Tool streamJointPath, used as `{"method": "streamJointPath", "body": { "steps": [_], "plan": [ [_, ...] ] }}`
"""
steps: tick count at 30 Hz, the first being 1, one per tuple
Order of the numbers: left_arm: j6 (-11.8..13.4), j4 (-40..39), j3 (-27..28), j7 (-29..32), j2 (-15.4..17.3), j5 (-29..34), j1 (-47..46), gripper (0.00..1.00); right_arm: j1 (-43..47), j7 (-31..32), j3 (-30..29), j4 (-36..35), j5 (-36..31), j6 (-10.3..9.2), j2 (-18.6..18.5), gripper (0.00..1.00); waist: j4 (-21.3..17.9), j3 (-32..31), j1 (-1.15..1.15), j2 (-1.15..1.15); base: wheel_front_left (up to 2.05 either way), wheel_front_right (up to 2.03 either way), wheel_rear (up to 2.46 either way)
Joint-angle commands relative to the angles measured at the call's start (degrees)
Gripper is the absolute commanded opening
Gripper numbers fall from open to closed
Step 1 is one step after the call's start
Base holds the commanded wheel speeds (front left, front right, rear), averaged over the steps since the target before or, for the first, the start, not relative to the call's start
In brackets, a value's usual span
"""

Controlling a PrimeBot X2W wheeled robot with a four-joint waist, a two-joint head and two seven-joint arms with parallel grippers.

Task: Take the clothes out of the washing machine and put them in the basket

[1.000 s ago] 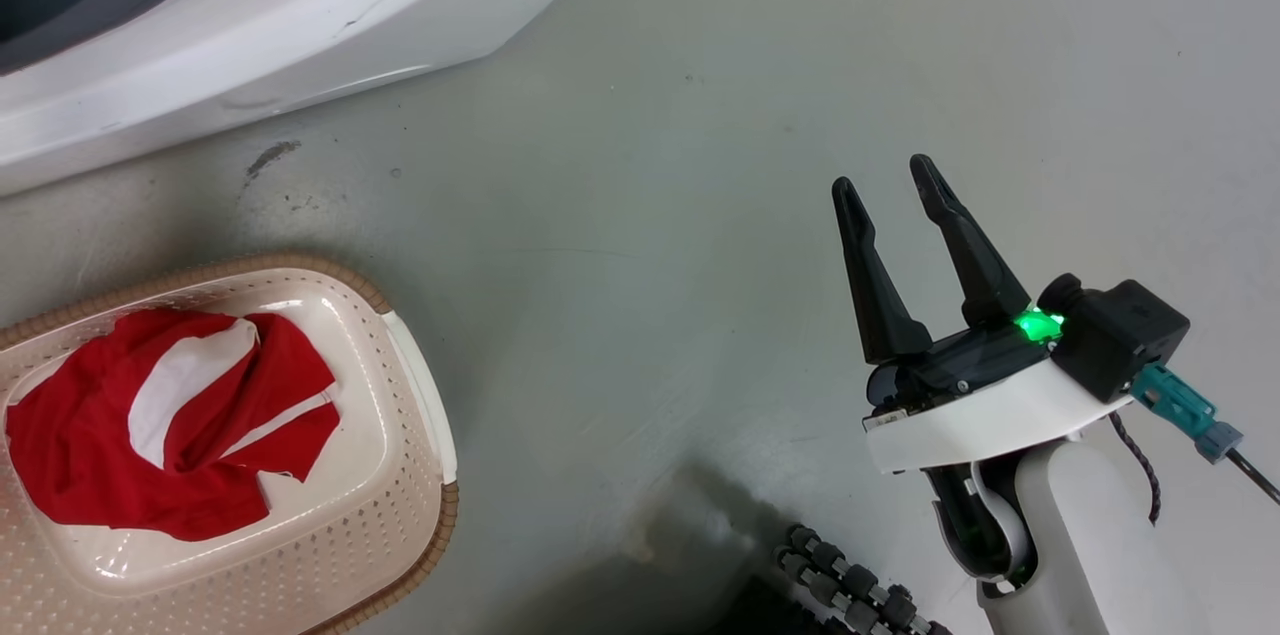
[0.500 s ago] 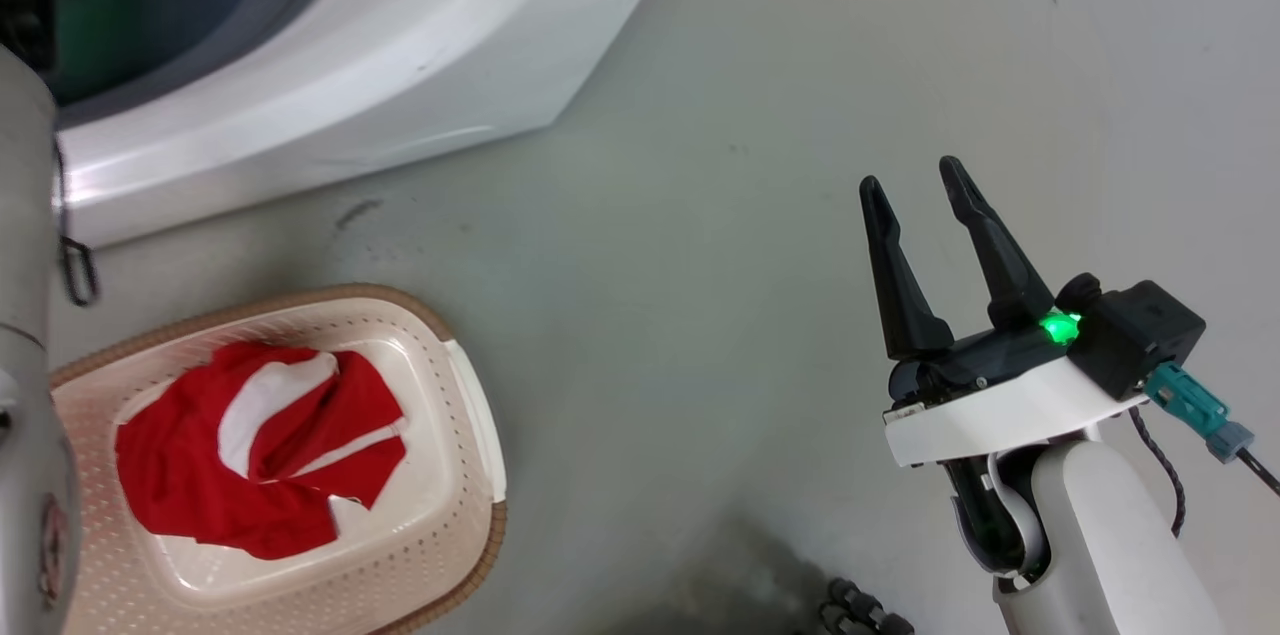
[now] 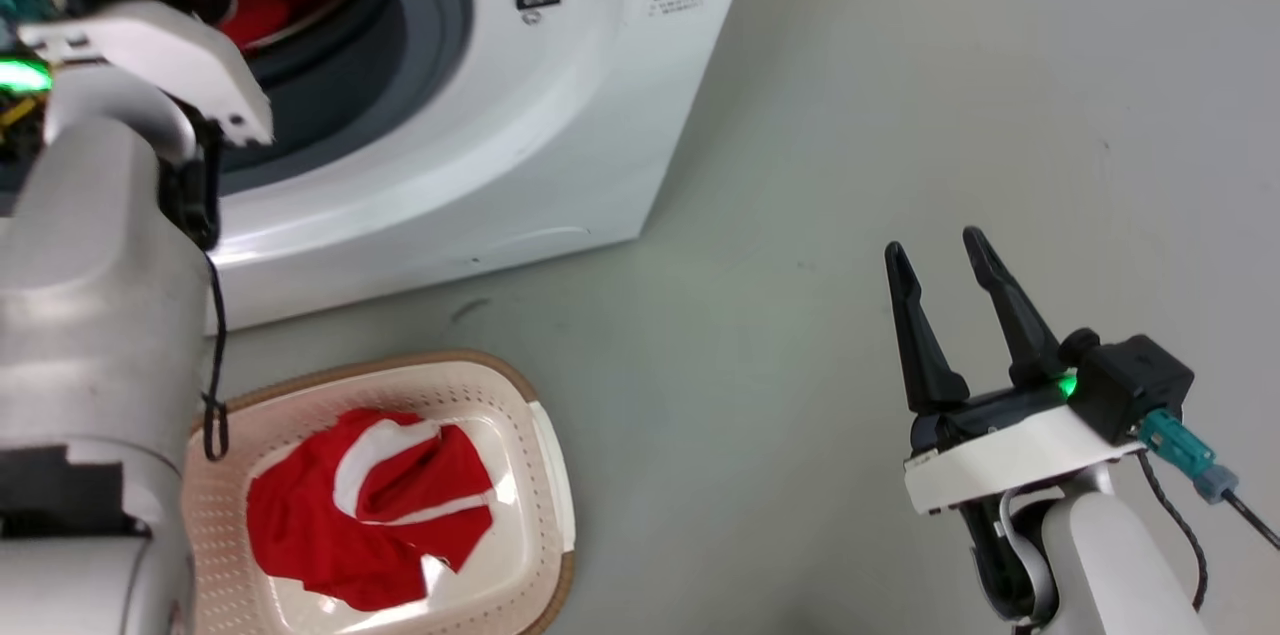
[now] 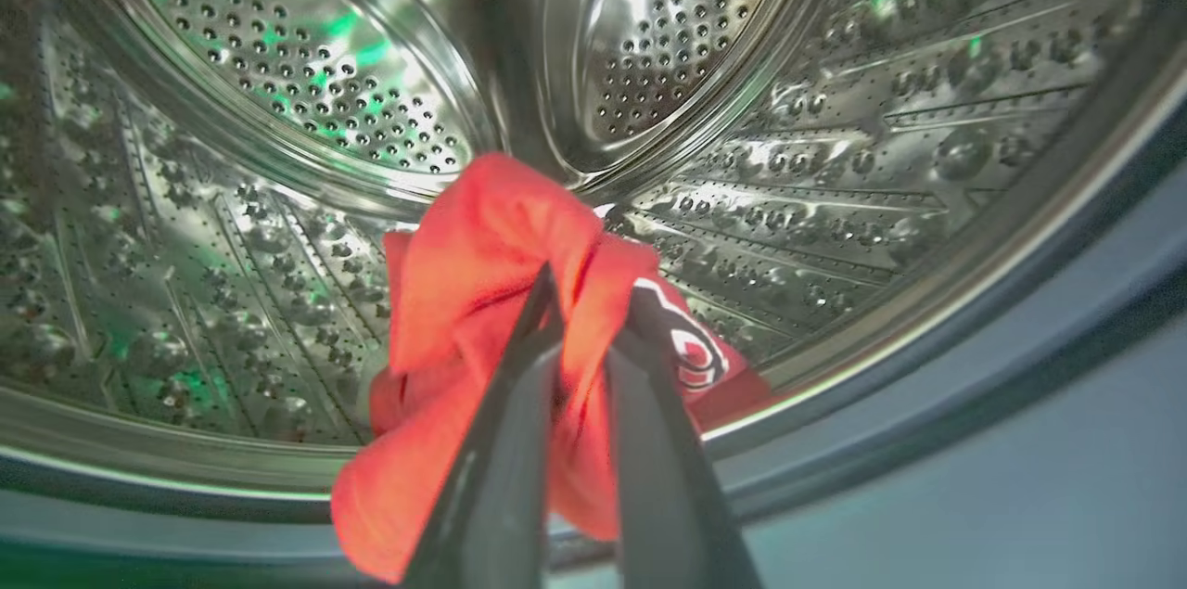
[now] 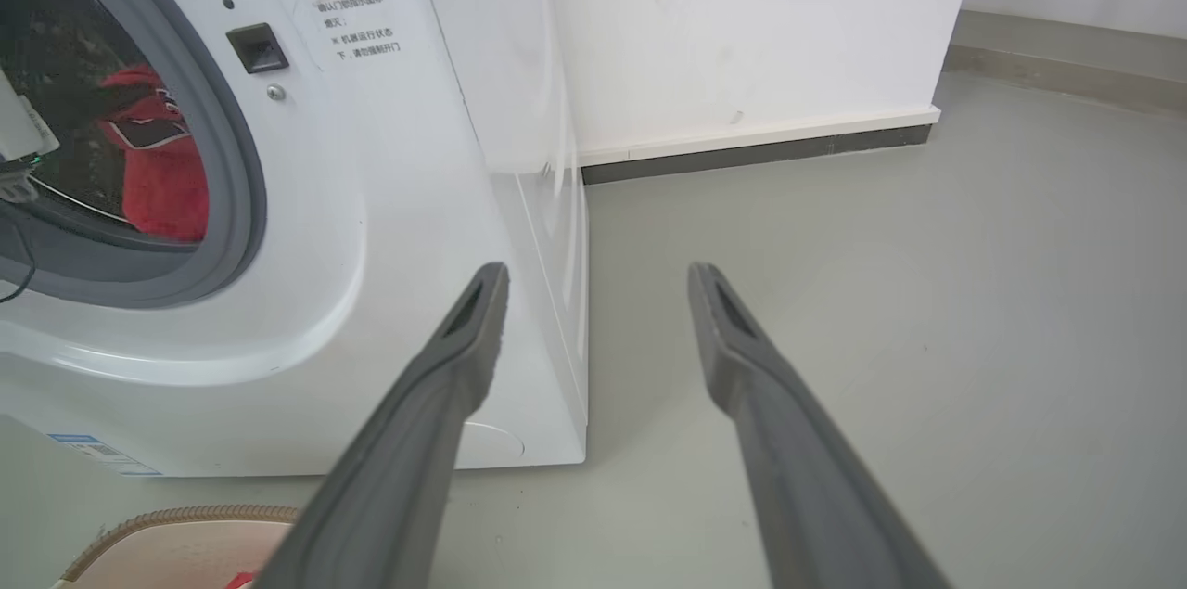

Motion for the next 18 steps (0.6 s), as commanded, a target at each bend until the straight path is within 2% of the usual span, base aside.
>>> {"method": "streamJointPath", "body": {
  "steps": [1,6,18],
  "plan": [
    [-0.26,-1.24,0.34,-0.41,-0.51,-0.51,2.35,0.00,1.02,-0.11,-0.30,0.43,-0.63,-0.04,0.04,1.00,2.33,-3.63,0.00,0.00,0.00,0.00,0.00],
    [0.12,-10.95,2.70,-0.53,-1.62,-0.97,11.08,0.00,2.92,-0.11,-0.78,1.31,-1.44,-0.04,0.02,1.00,3.68,-7.87,0.00,0.00,0.00,0.00,0.00],
    [-0.95,-31.95,7.97,-0.56,-5.32,0.28,31.22,0.00,7.84,1.69,-2.98,0.75,-2.77,-0.04,0.03,1.00,6.93,-16.20,0.00,0.00,0.00,0.00,0.00]
  ]
}}
